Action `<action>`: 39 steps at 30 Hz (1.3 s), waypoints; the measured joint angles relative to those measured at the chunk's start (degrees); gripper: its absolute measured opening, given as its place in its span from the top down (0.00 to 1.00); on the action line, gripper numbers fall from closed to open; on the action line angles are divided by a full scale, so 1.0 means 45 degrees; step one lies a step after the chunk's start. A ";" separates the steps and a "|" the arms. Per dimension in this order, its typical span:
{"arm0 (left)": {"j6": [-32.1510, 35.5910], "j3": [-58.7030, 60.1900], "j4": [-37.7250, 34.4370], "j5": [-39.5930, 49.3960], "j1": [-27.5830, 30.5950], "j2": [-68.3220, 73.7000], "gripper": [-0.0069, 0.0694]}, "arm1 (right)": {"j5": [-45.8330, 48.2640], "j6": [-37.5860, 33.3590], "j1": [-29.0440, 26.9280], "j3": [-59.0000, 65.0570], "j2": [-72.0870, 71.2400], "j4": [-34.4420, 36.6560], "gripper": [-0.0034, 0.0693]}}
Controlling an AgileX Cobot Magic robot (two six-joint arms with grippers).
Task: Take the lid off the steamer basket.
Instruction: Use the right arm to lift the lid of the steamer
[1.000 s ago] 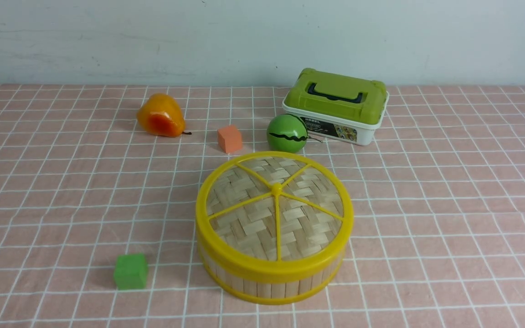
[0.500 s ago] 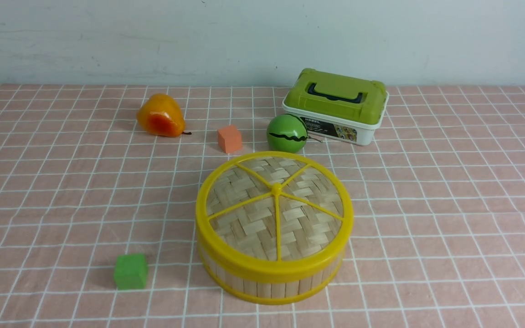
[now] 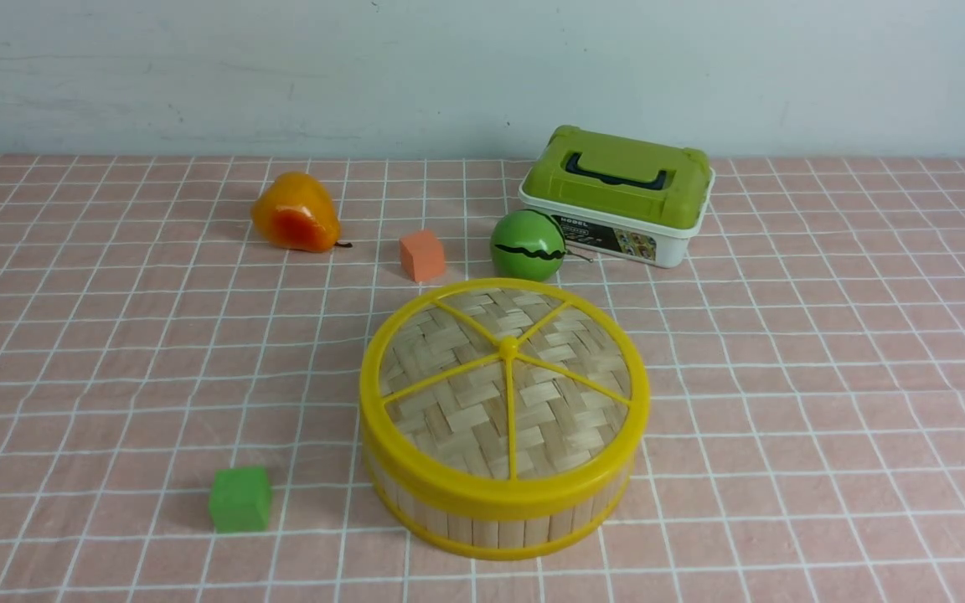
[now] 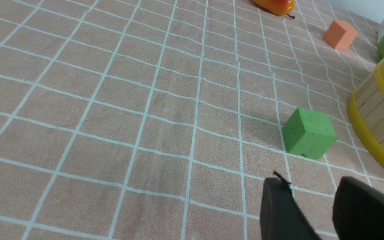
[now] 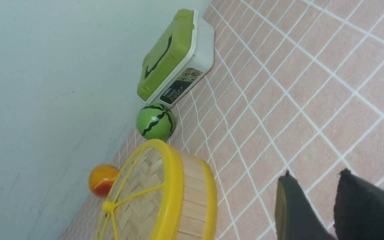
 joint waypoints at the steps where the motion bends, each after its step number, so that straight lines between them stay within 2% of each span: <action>1: 0.0000 0.0000 0.0000 0.0000 0.0000 0.0000 0.60 | -0.0103 0.0000 0.0000 0.0000 -0.0003 -0.0089 0.71; 4: 0.0000 0.0000 0.0000 0.0000 0.0000 0.0000 0.60 | -0.0164 -0.0299 0.0000 0.0000 -0.0003 -0.0112 0.71; 8: 0.0000 0.0000 0.0000 0.0000 0.0000 0.0000 0.60 | 0.0199 -0.1972 0.0000 -0.0448 -0.0003 -0.0267 0.72; 12: 0.0000 0.0000 0.0000 0.0000 0.0000 0.0000 0.60 | 0.1510 -0.4627 0.0000 -0.2639 0.0686 -0.0992 0.87; 13: 0.0000 0.0000 0.0000 0.0000 0.0000 0.0000 0.60 | 0.2439 -0.5736 0.0000 -0.3813 0.1514 -0.1422 0.93; 14: 0.0000 0.0000 0.0000 0.0000 0.0000 0.0000 0.60 | 0.2910 -0.6211 0.0000 -0.4345 0.1945 -0.1621 0.95; 17: 0.0000 0.0000 0.0000 0.0000 0.0000 0.0000 0.60 | 0.5414 -0.8546 0.0000 -0.6985 0.4311 -0.2350 0.98; 18: 0.0000 0.0000 0.0000 0.0000 0.0000 0.0000 0.60 | 0.6718 -0.9761 0.0000 -0.8298 0.5544 -0.2449 0.98; 19: 0.0000 0.0000 0.0000 0.0000 0.0000 0.0000 0.60 | 0.6903 -0.9930 0.0000 -0.8477 0.5719 -0.2449 0.98; 21: 0.0000 0.0000 0.0000 0.0000 0.0000 0.0000 0.60 | 0.8914 -1.1802 0.0000 -1.0485 0.7660 -0.2335 0.98; 25: 0.0000 0.0000 0.0000 0.0000 0.0000 0.0000 0.60 | 1.1476 -1.3780 0.0326 -1.3106 1.0570 -0.1526 0.98; 26: 0.0000 0.0000 0.0000 0.0000 0.0000 0.0000 0.60 | 1.1476 -1.3780 0.0385 -1.3106 1.0712 -0.1488 0.98; 29: 0.0000 0.0000 0.0000 0.0000 0.0000 0.0000 0.60 | 1.1964 -1.4118 0.1720 -1.4634 1.2906 -0.1289 0.98; 32: 0.0000 0.0000 0.0000 0.0000 0.0000 0.0000 0.60 | 1.2007 -1.3407 0.3859 -1.5898 1.4819 -0.2139 0.97; 33: 0.0000 0.0000 0.0000 0.0000 0.0000 0.0000 0.60 | 1.2007 -1.3338 0.3991 -1.5970 1.5041 -0.2221 0.97; 35: 0.0000 0.0000 0.0000 0.0000 0.0000 0.0000 0.60 | 1.2055 -1.2327 0.5633 -1.6936 1.6464 -0.3468 0.97; 38: 0.0000 0.0000 0.0000 0.0000 0.0000 0.0000 0.60 | 1.2095 -1.1227 0.6732 -1.7884 1.7610 -0.4524 0.96; 39: 0.0000 0.0000 0.0000 0.0000 0.0000 0.0000 0.60 | 1.2094 -1.0387 0.7309 -1.8694 1.8572 -0.5155 0.95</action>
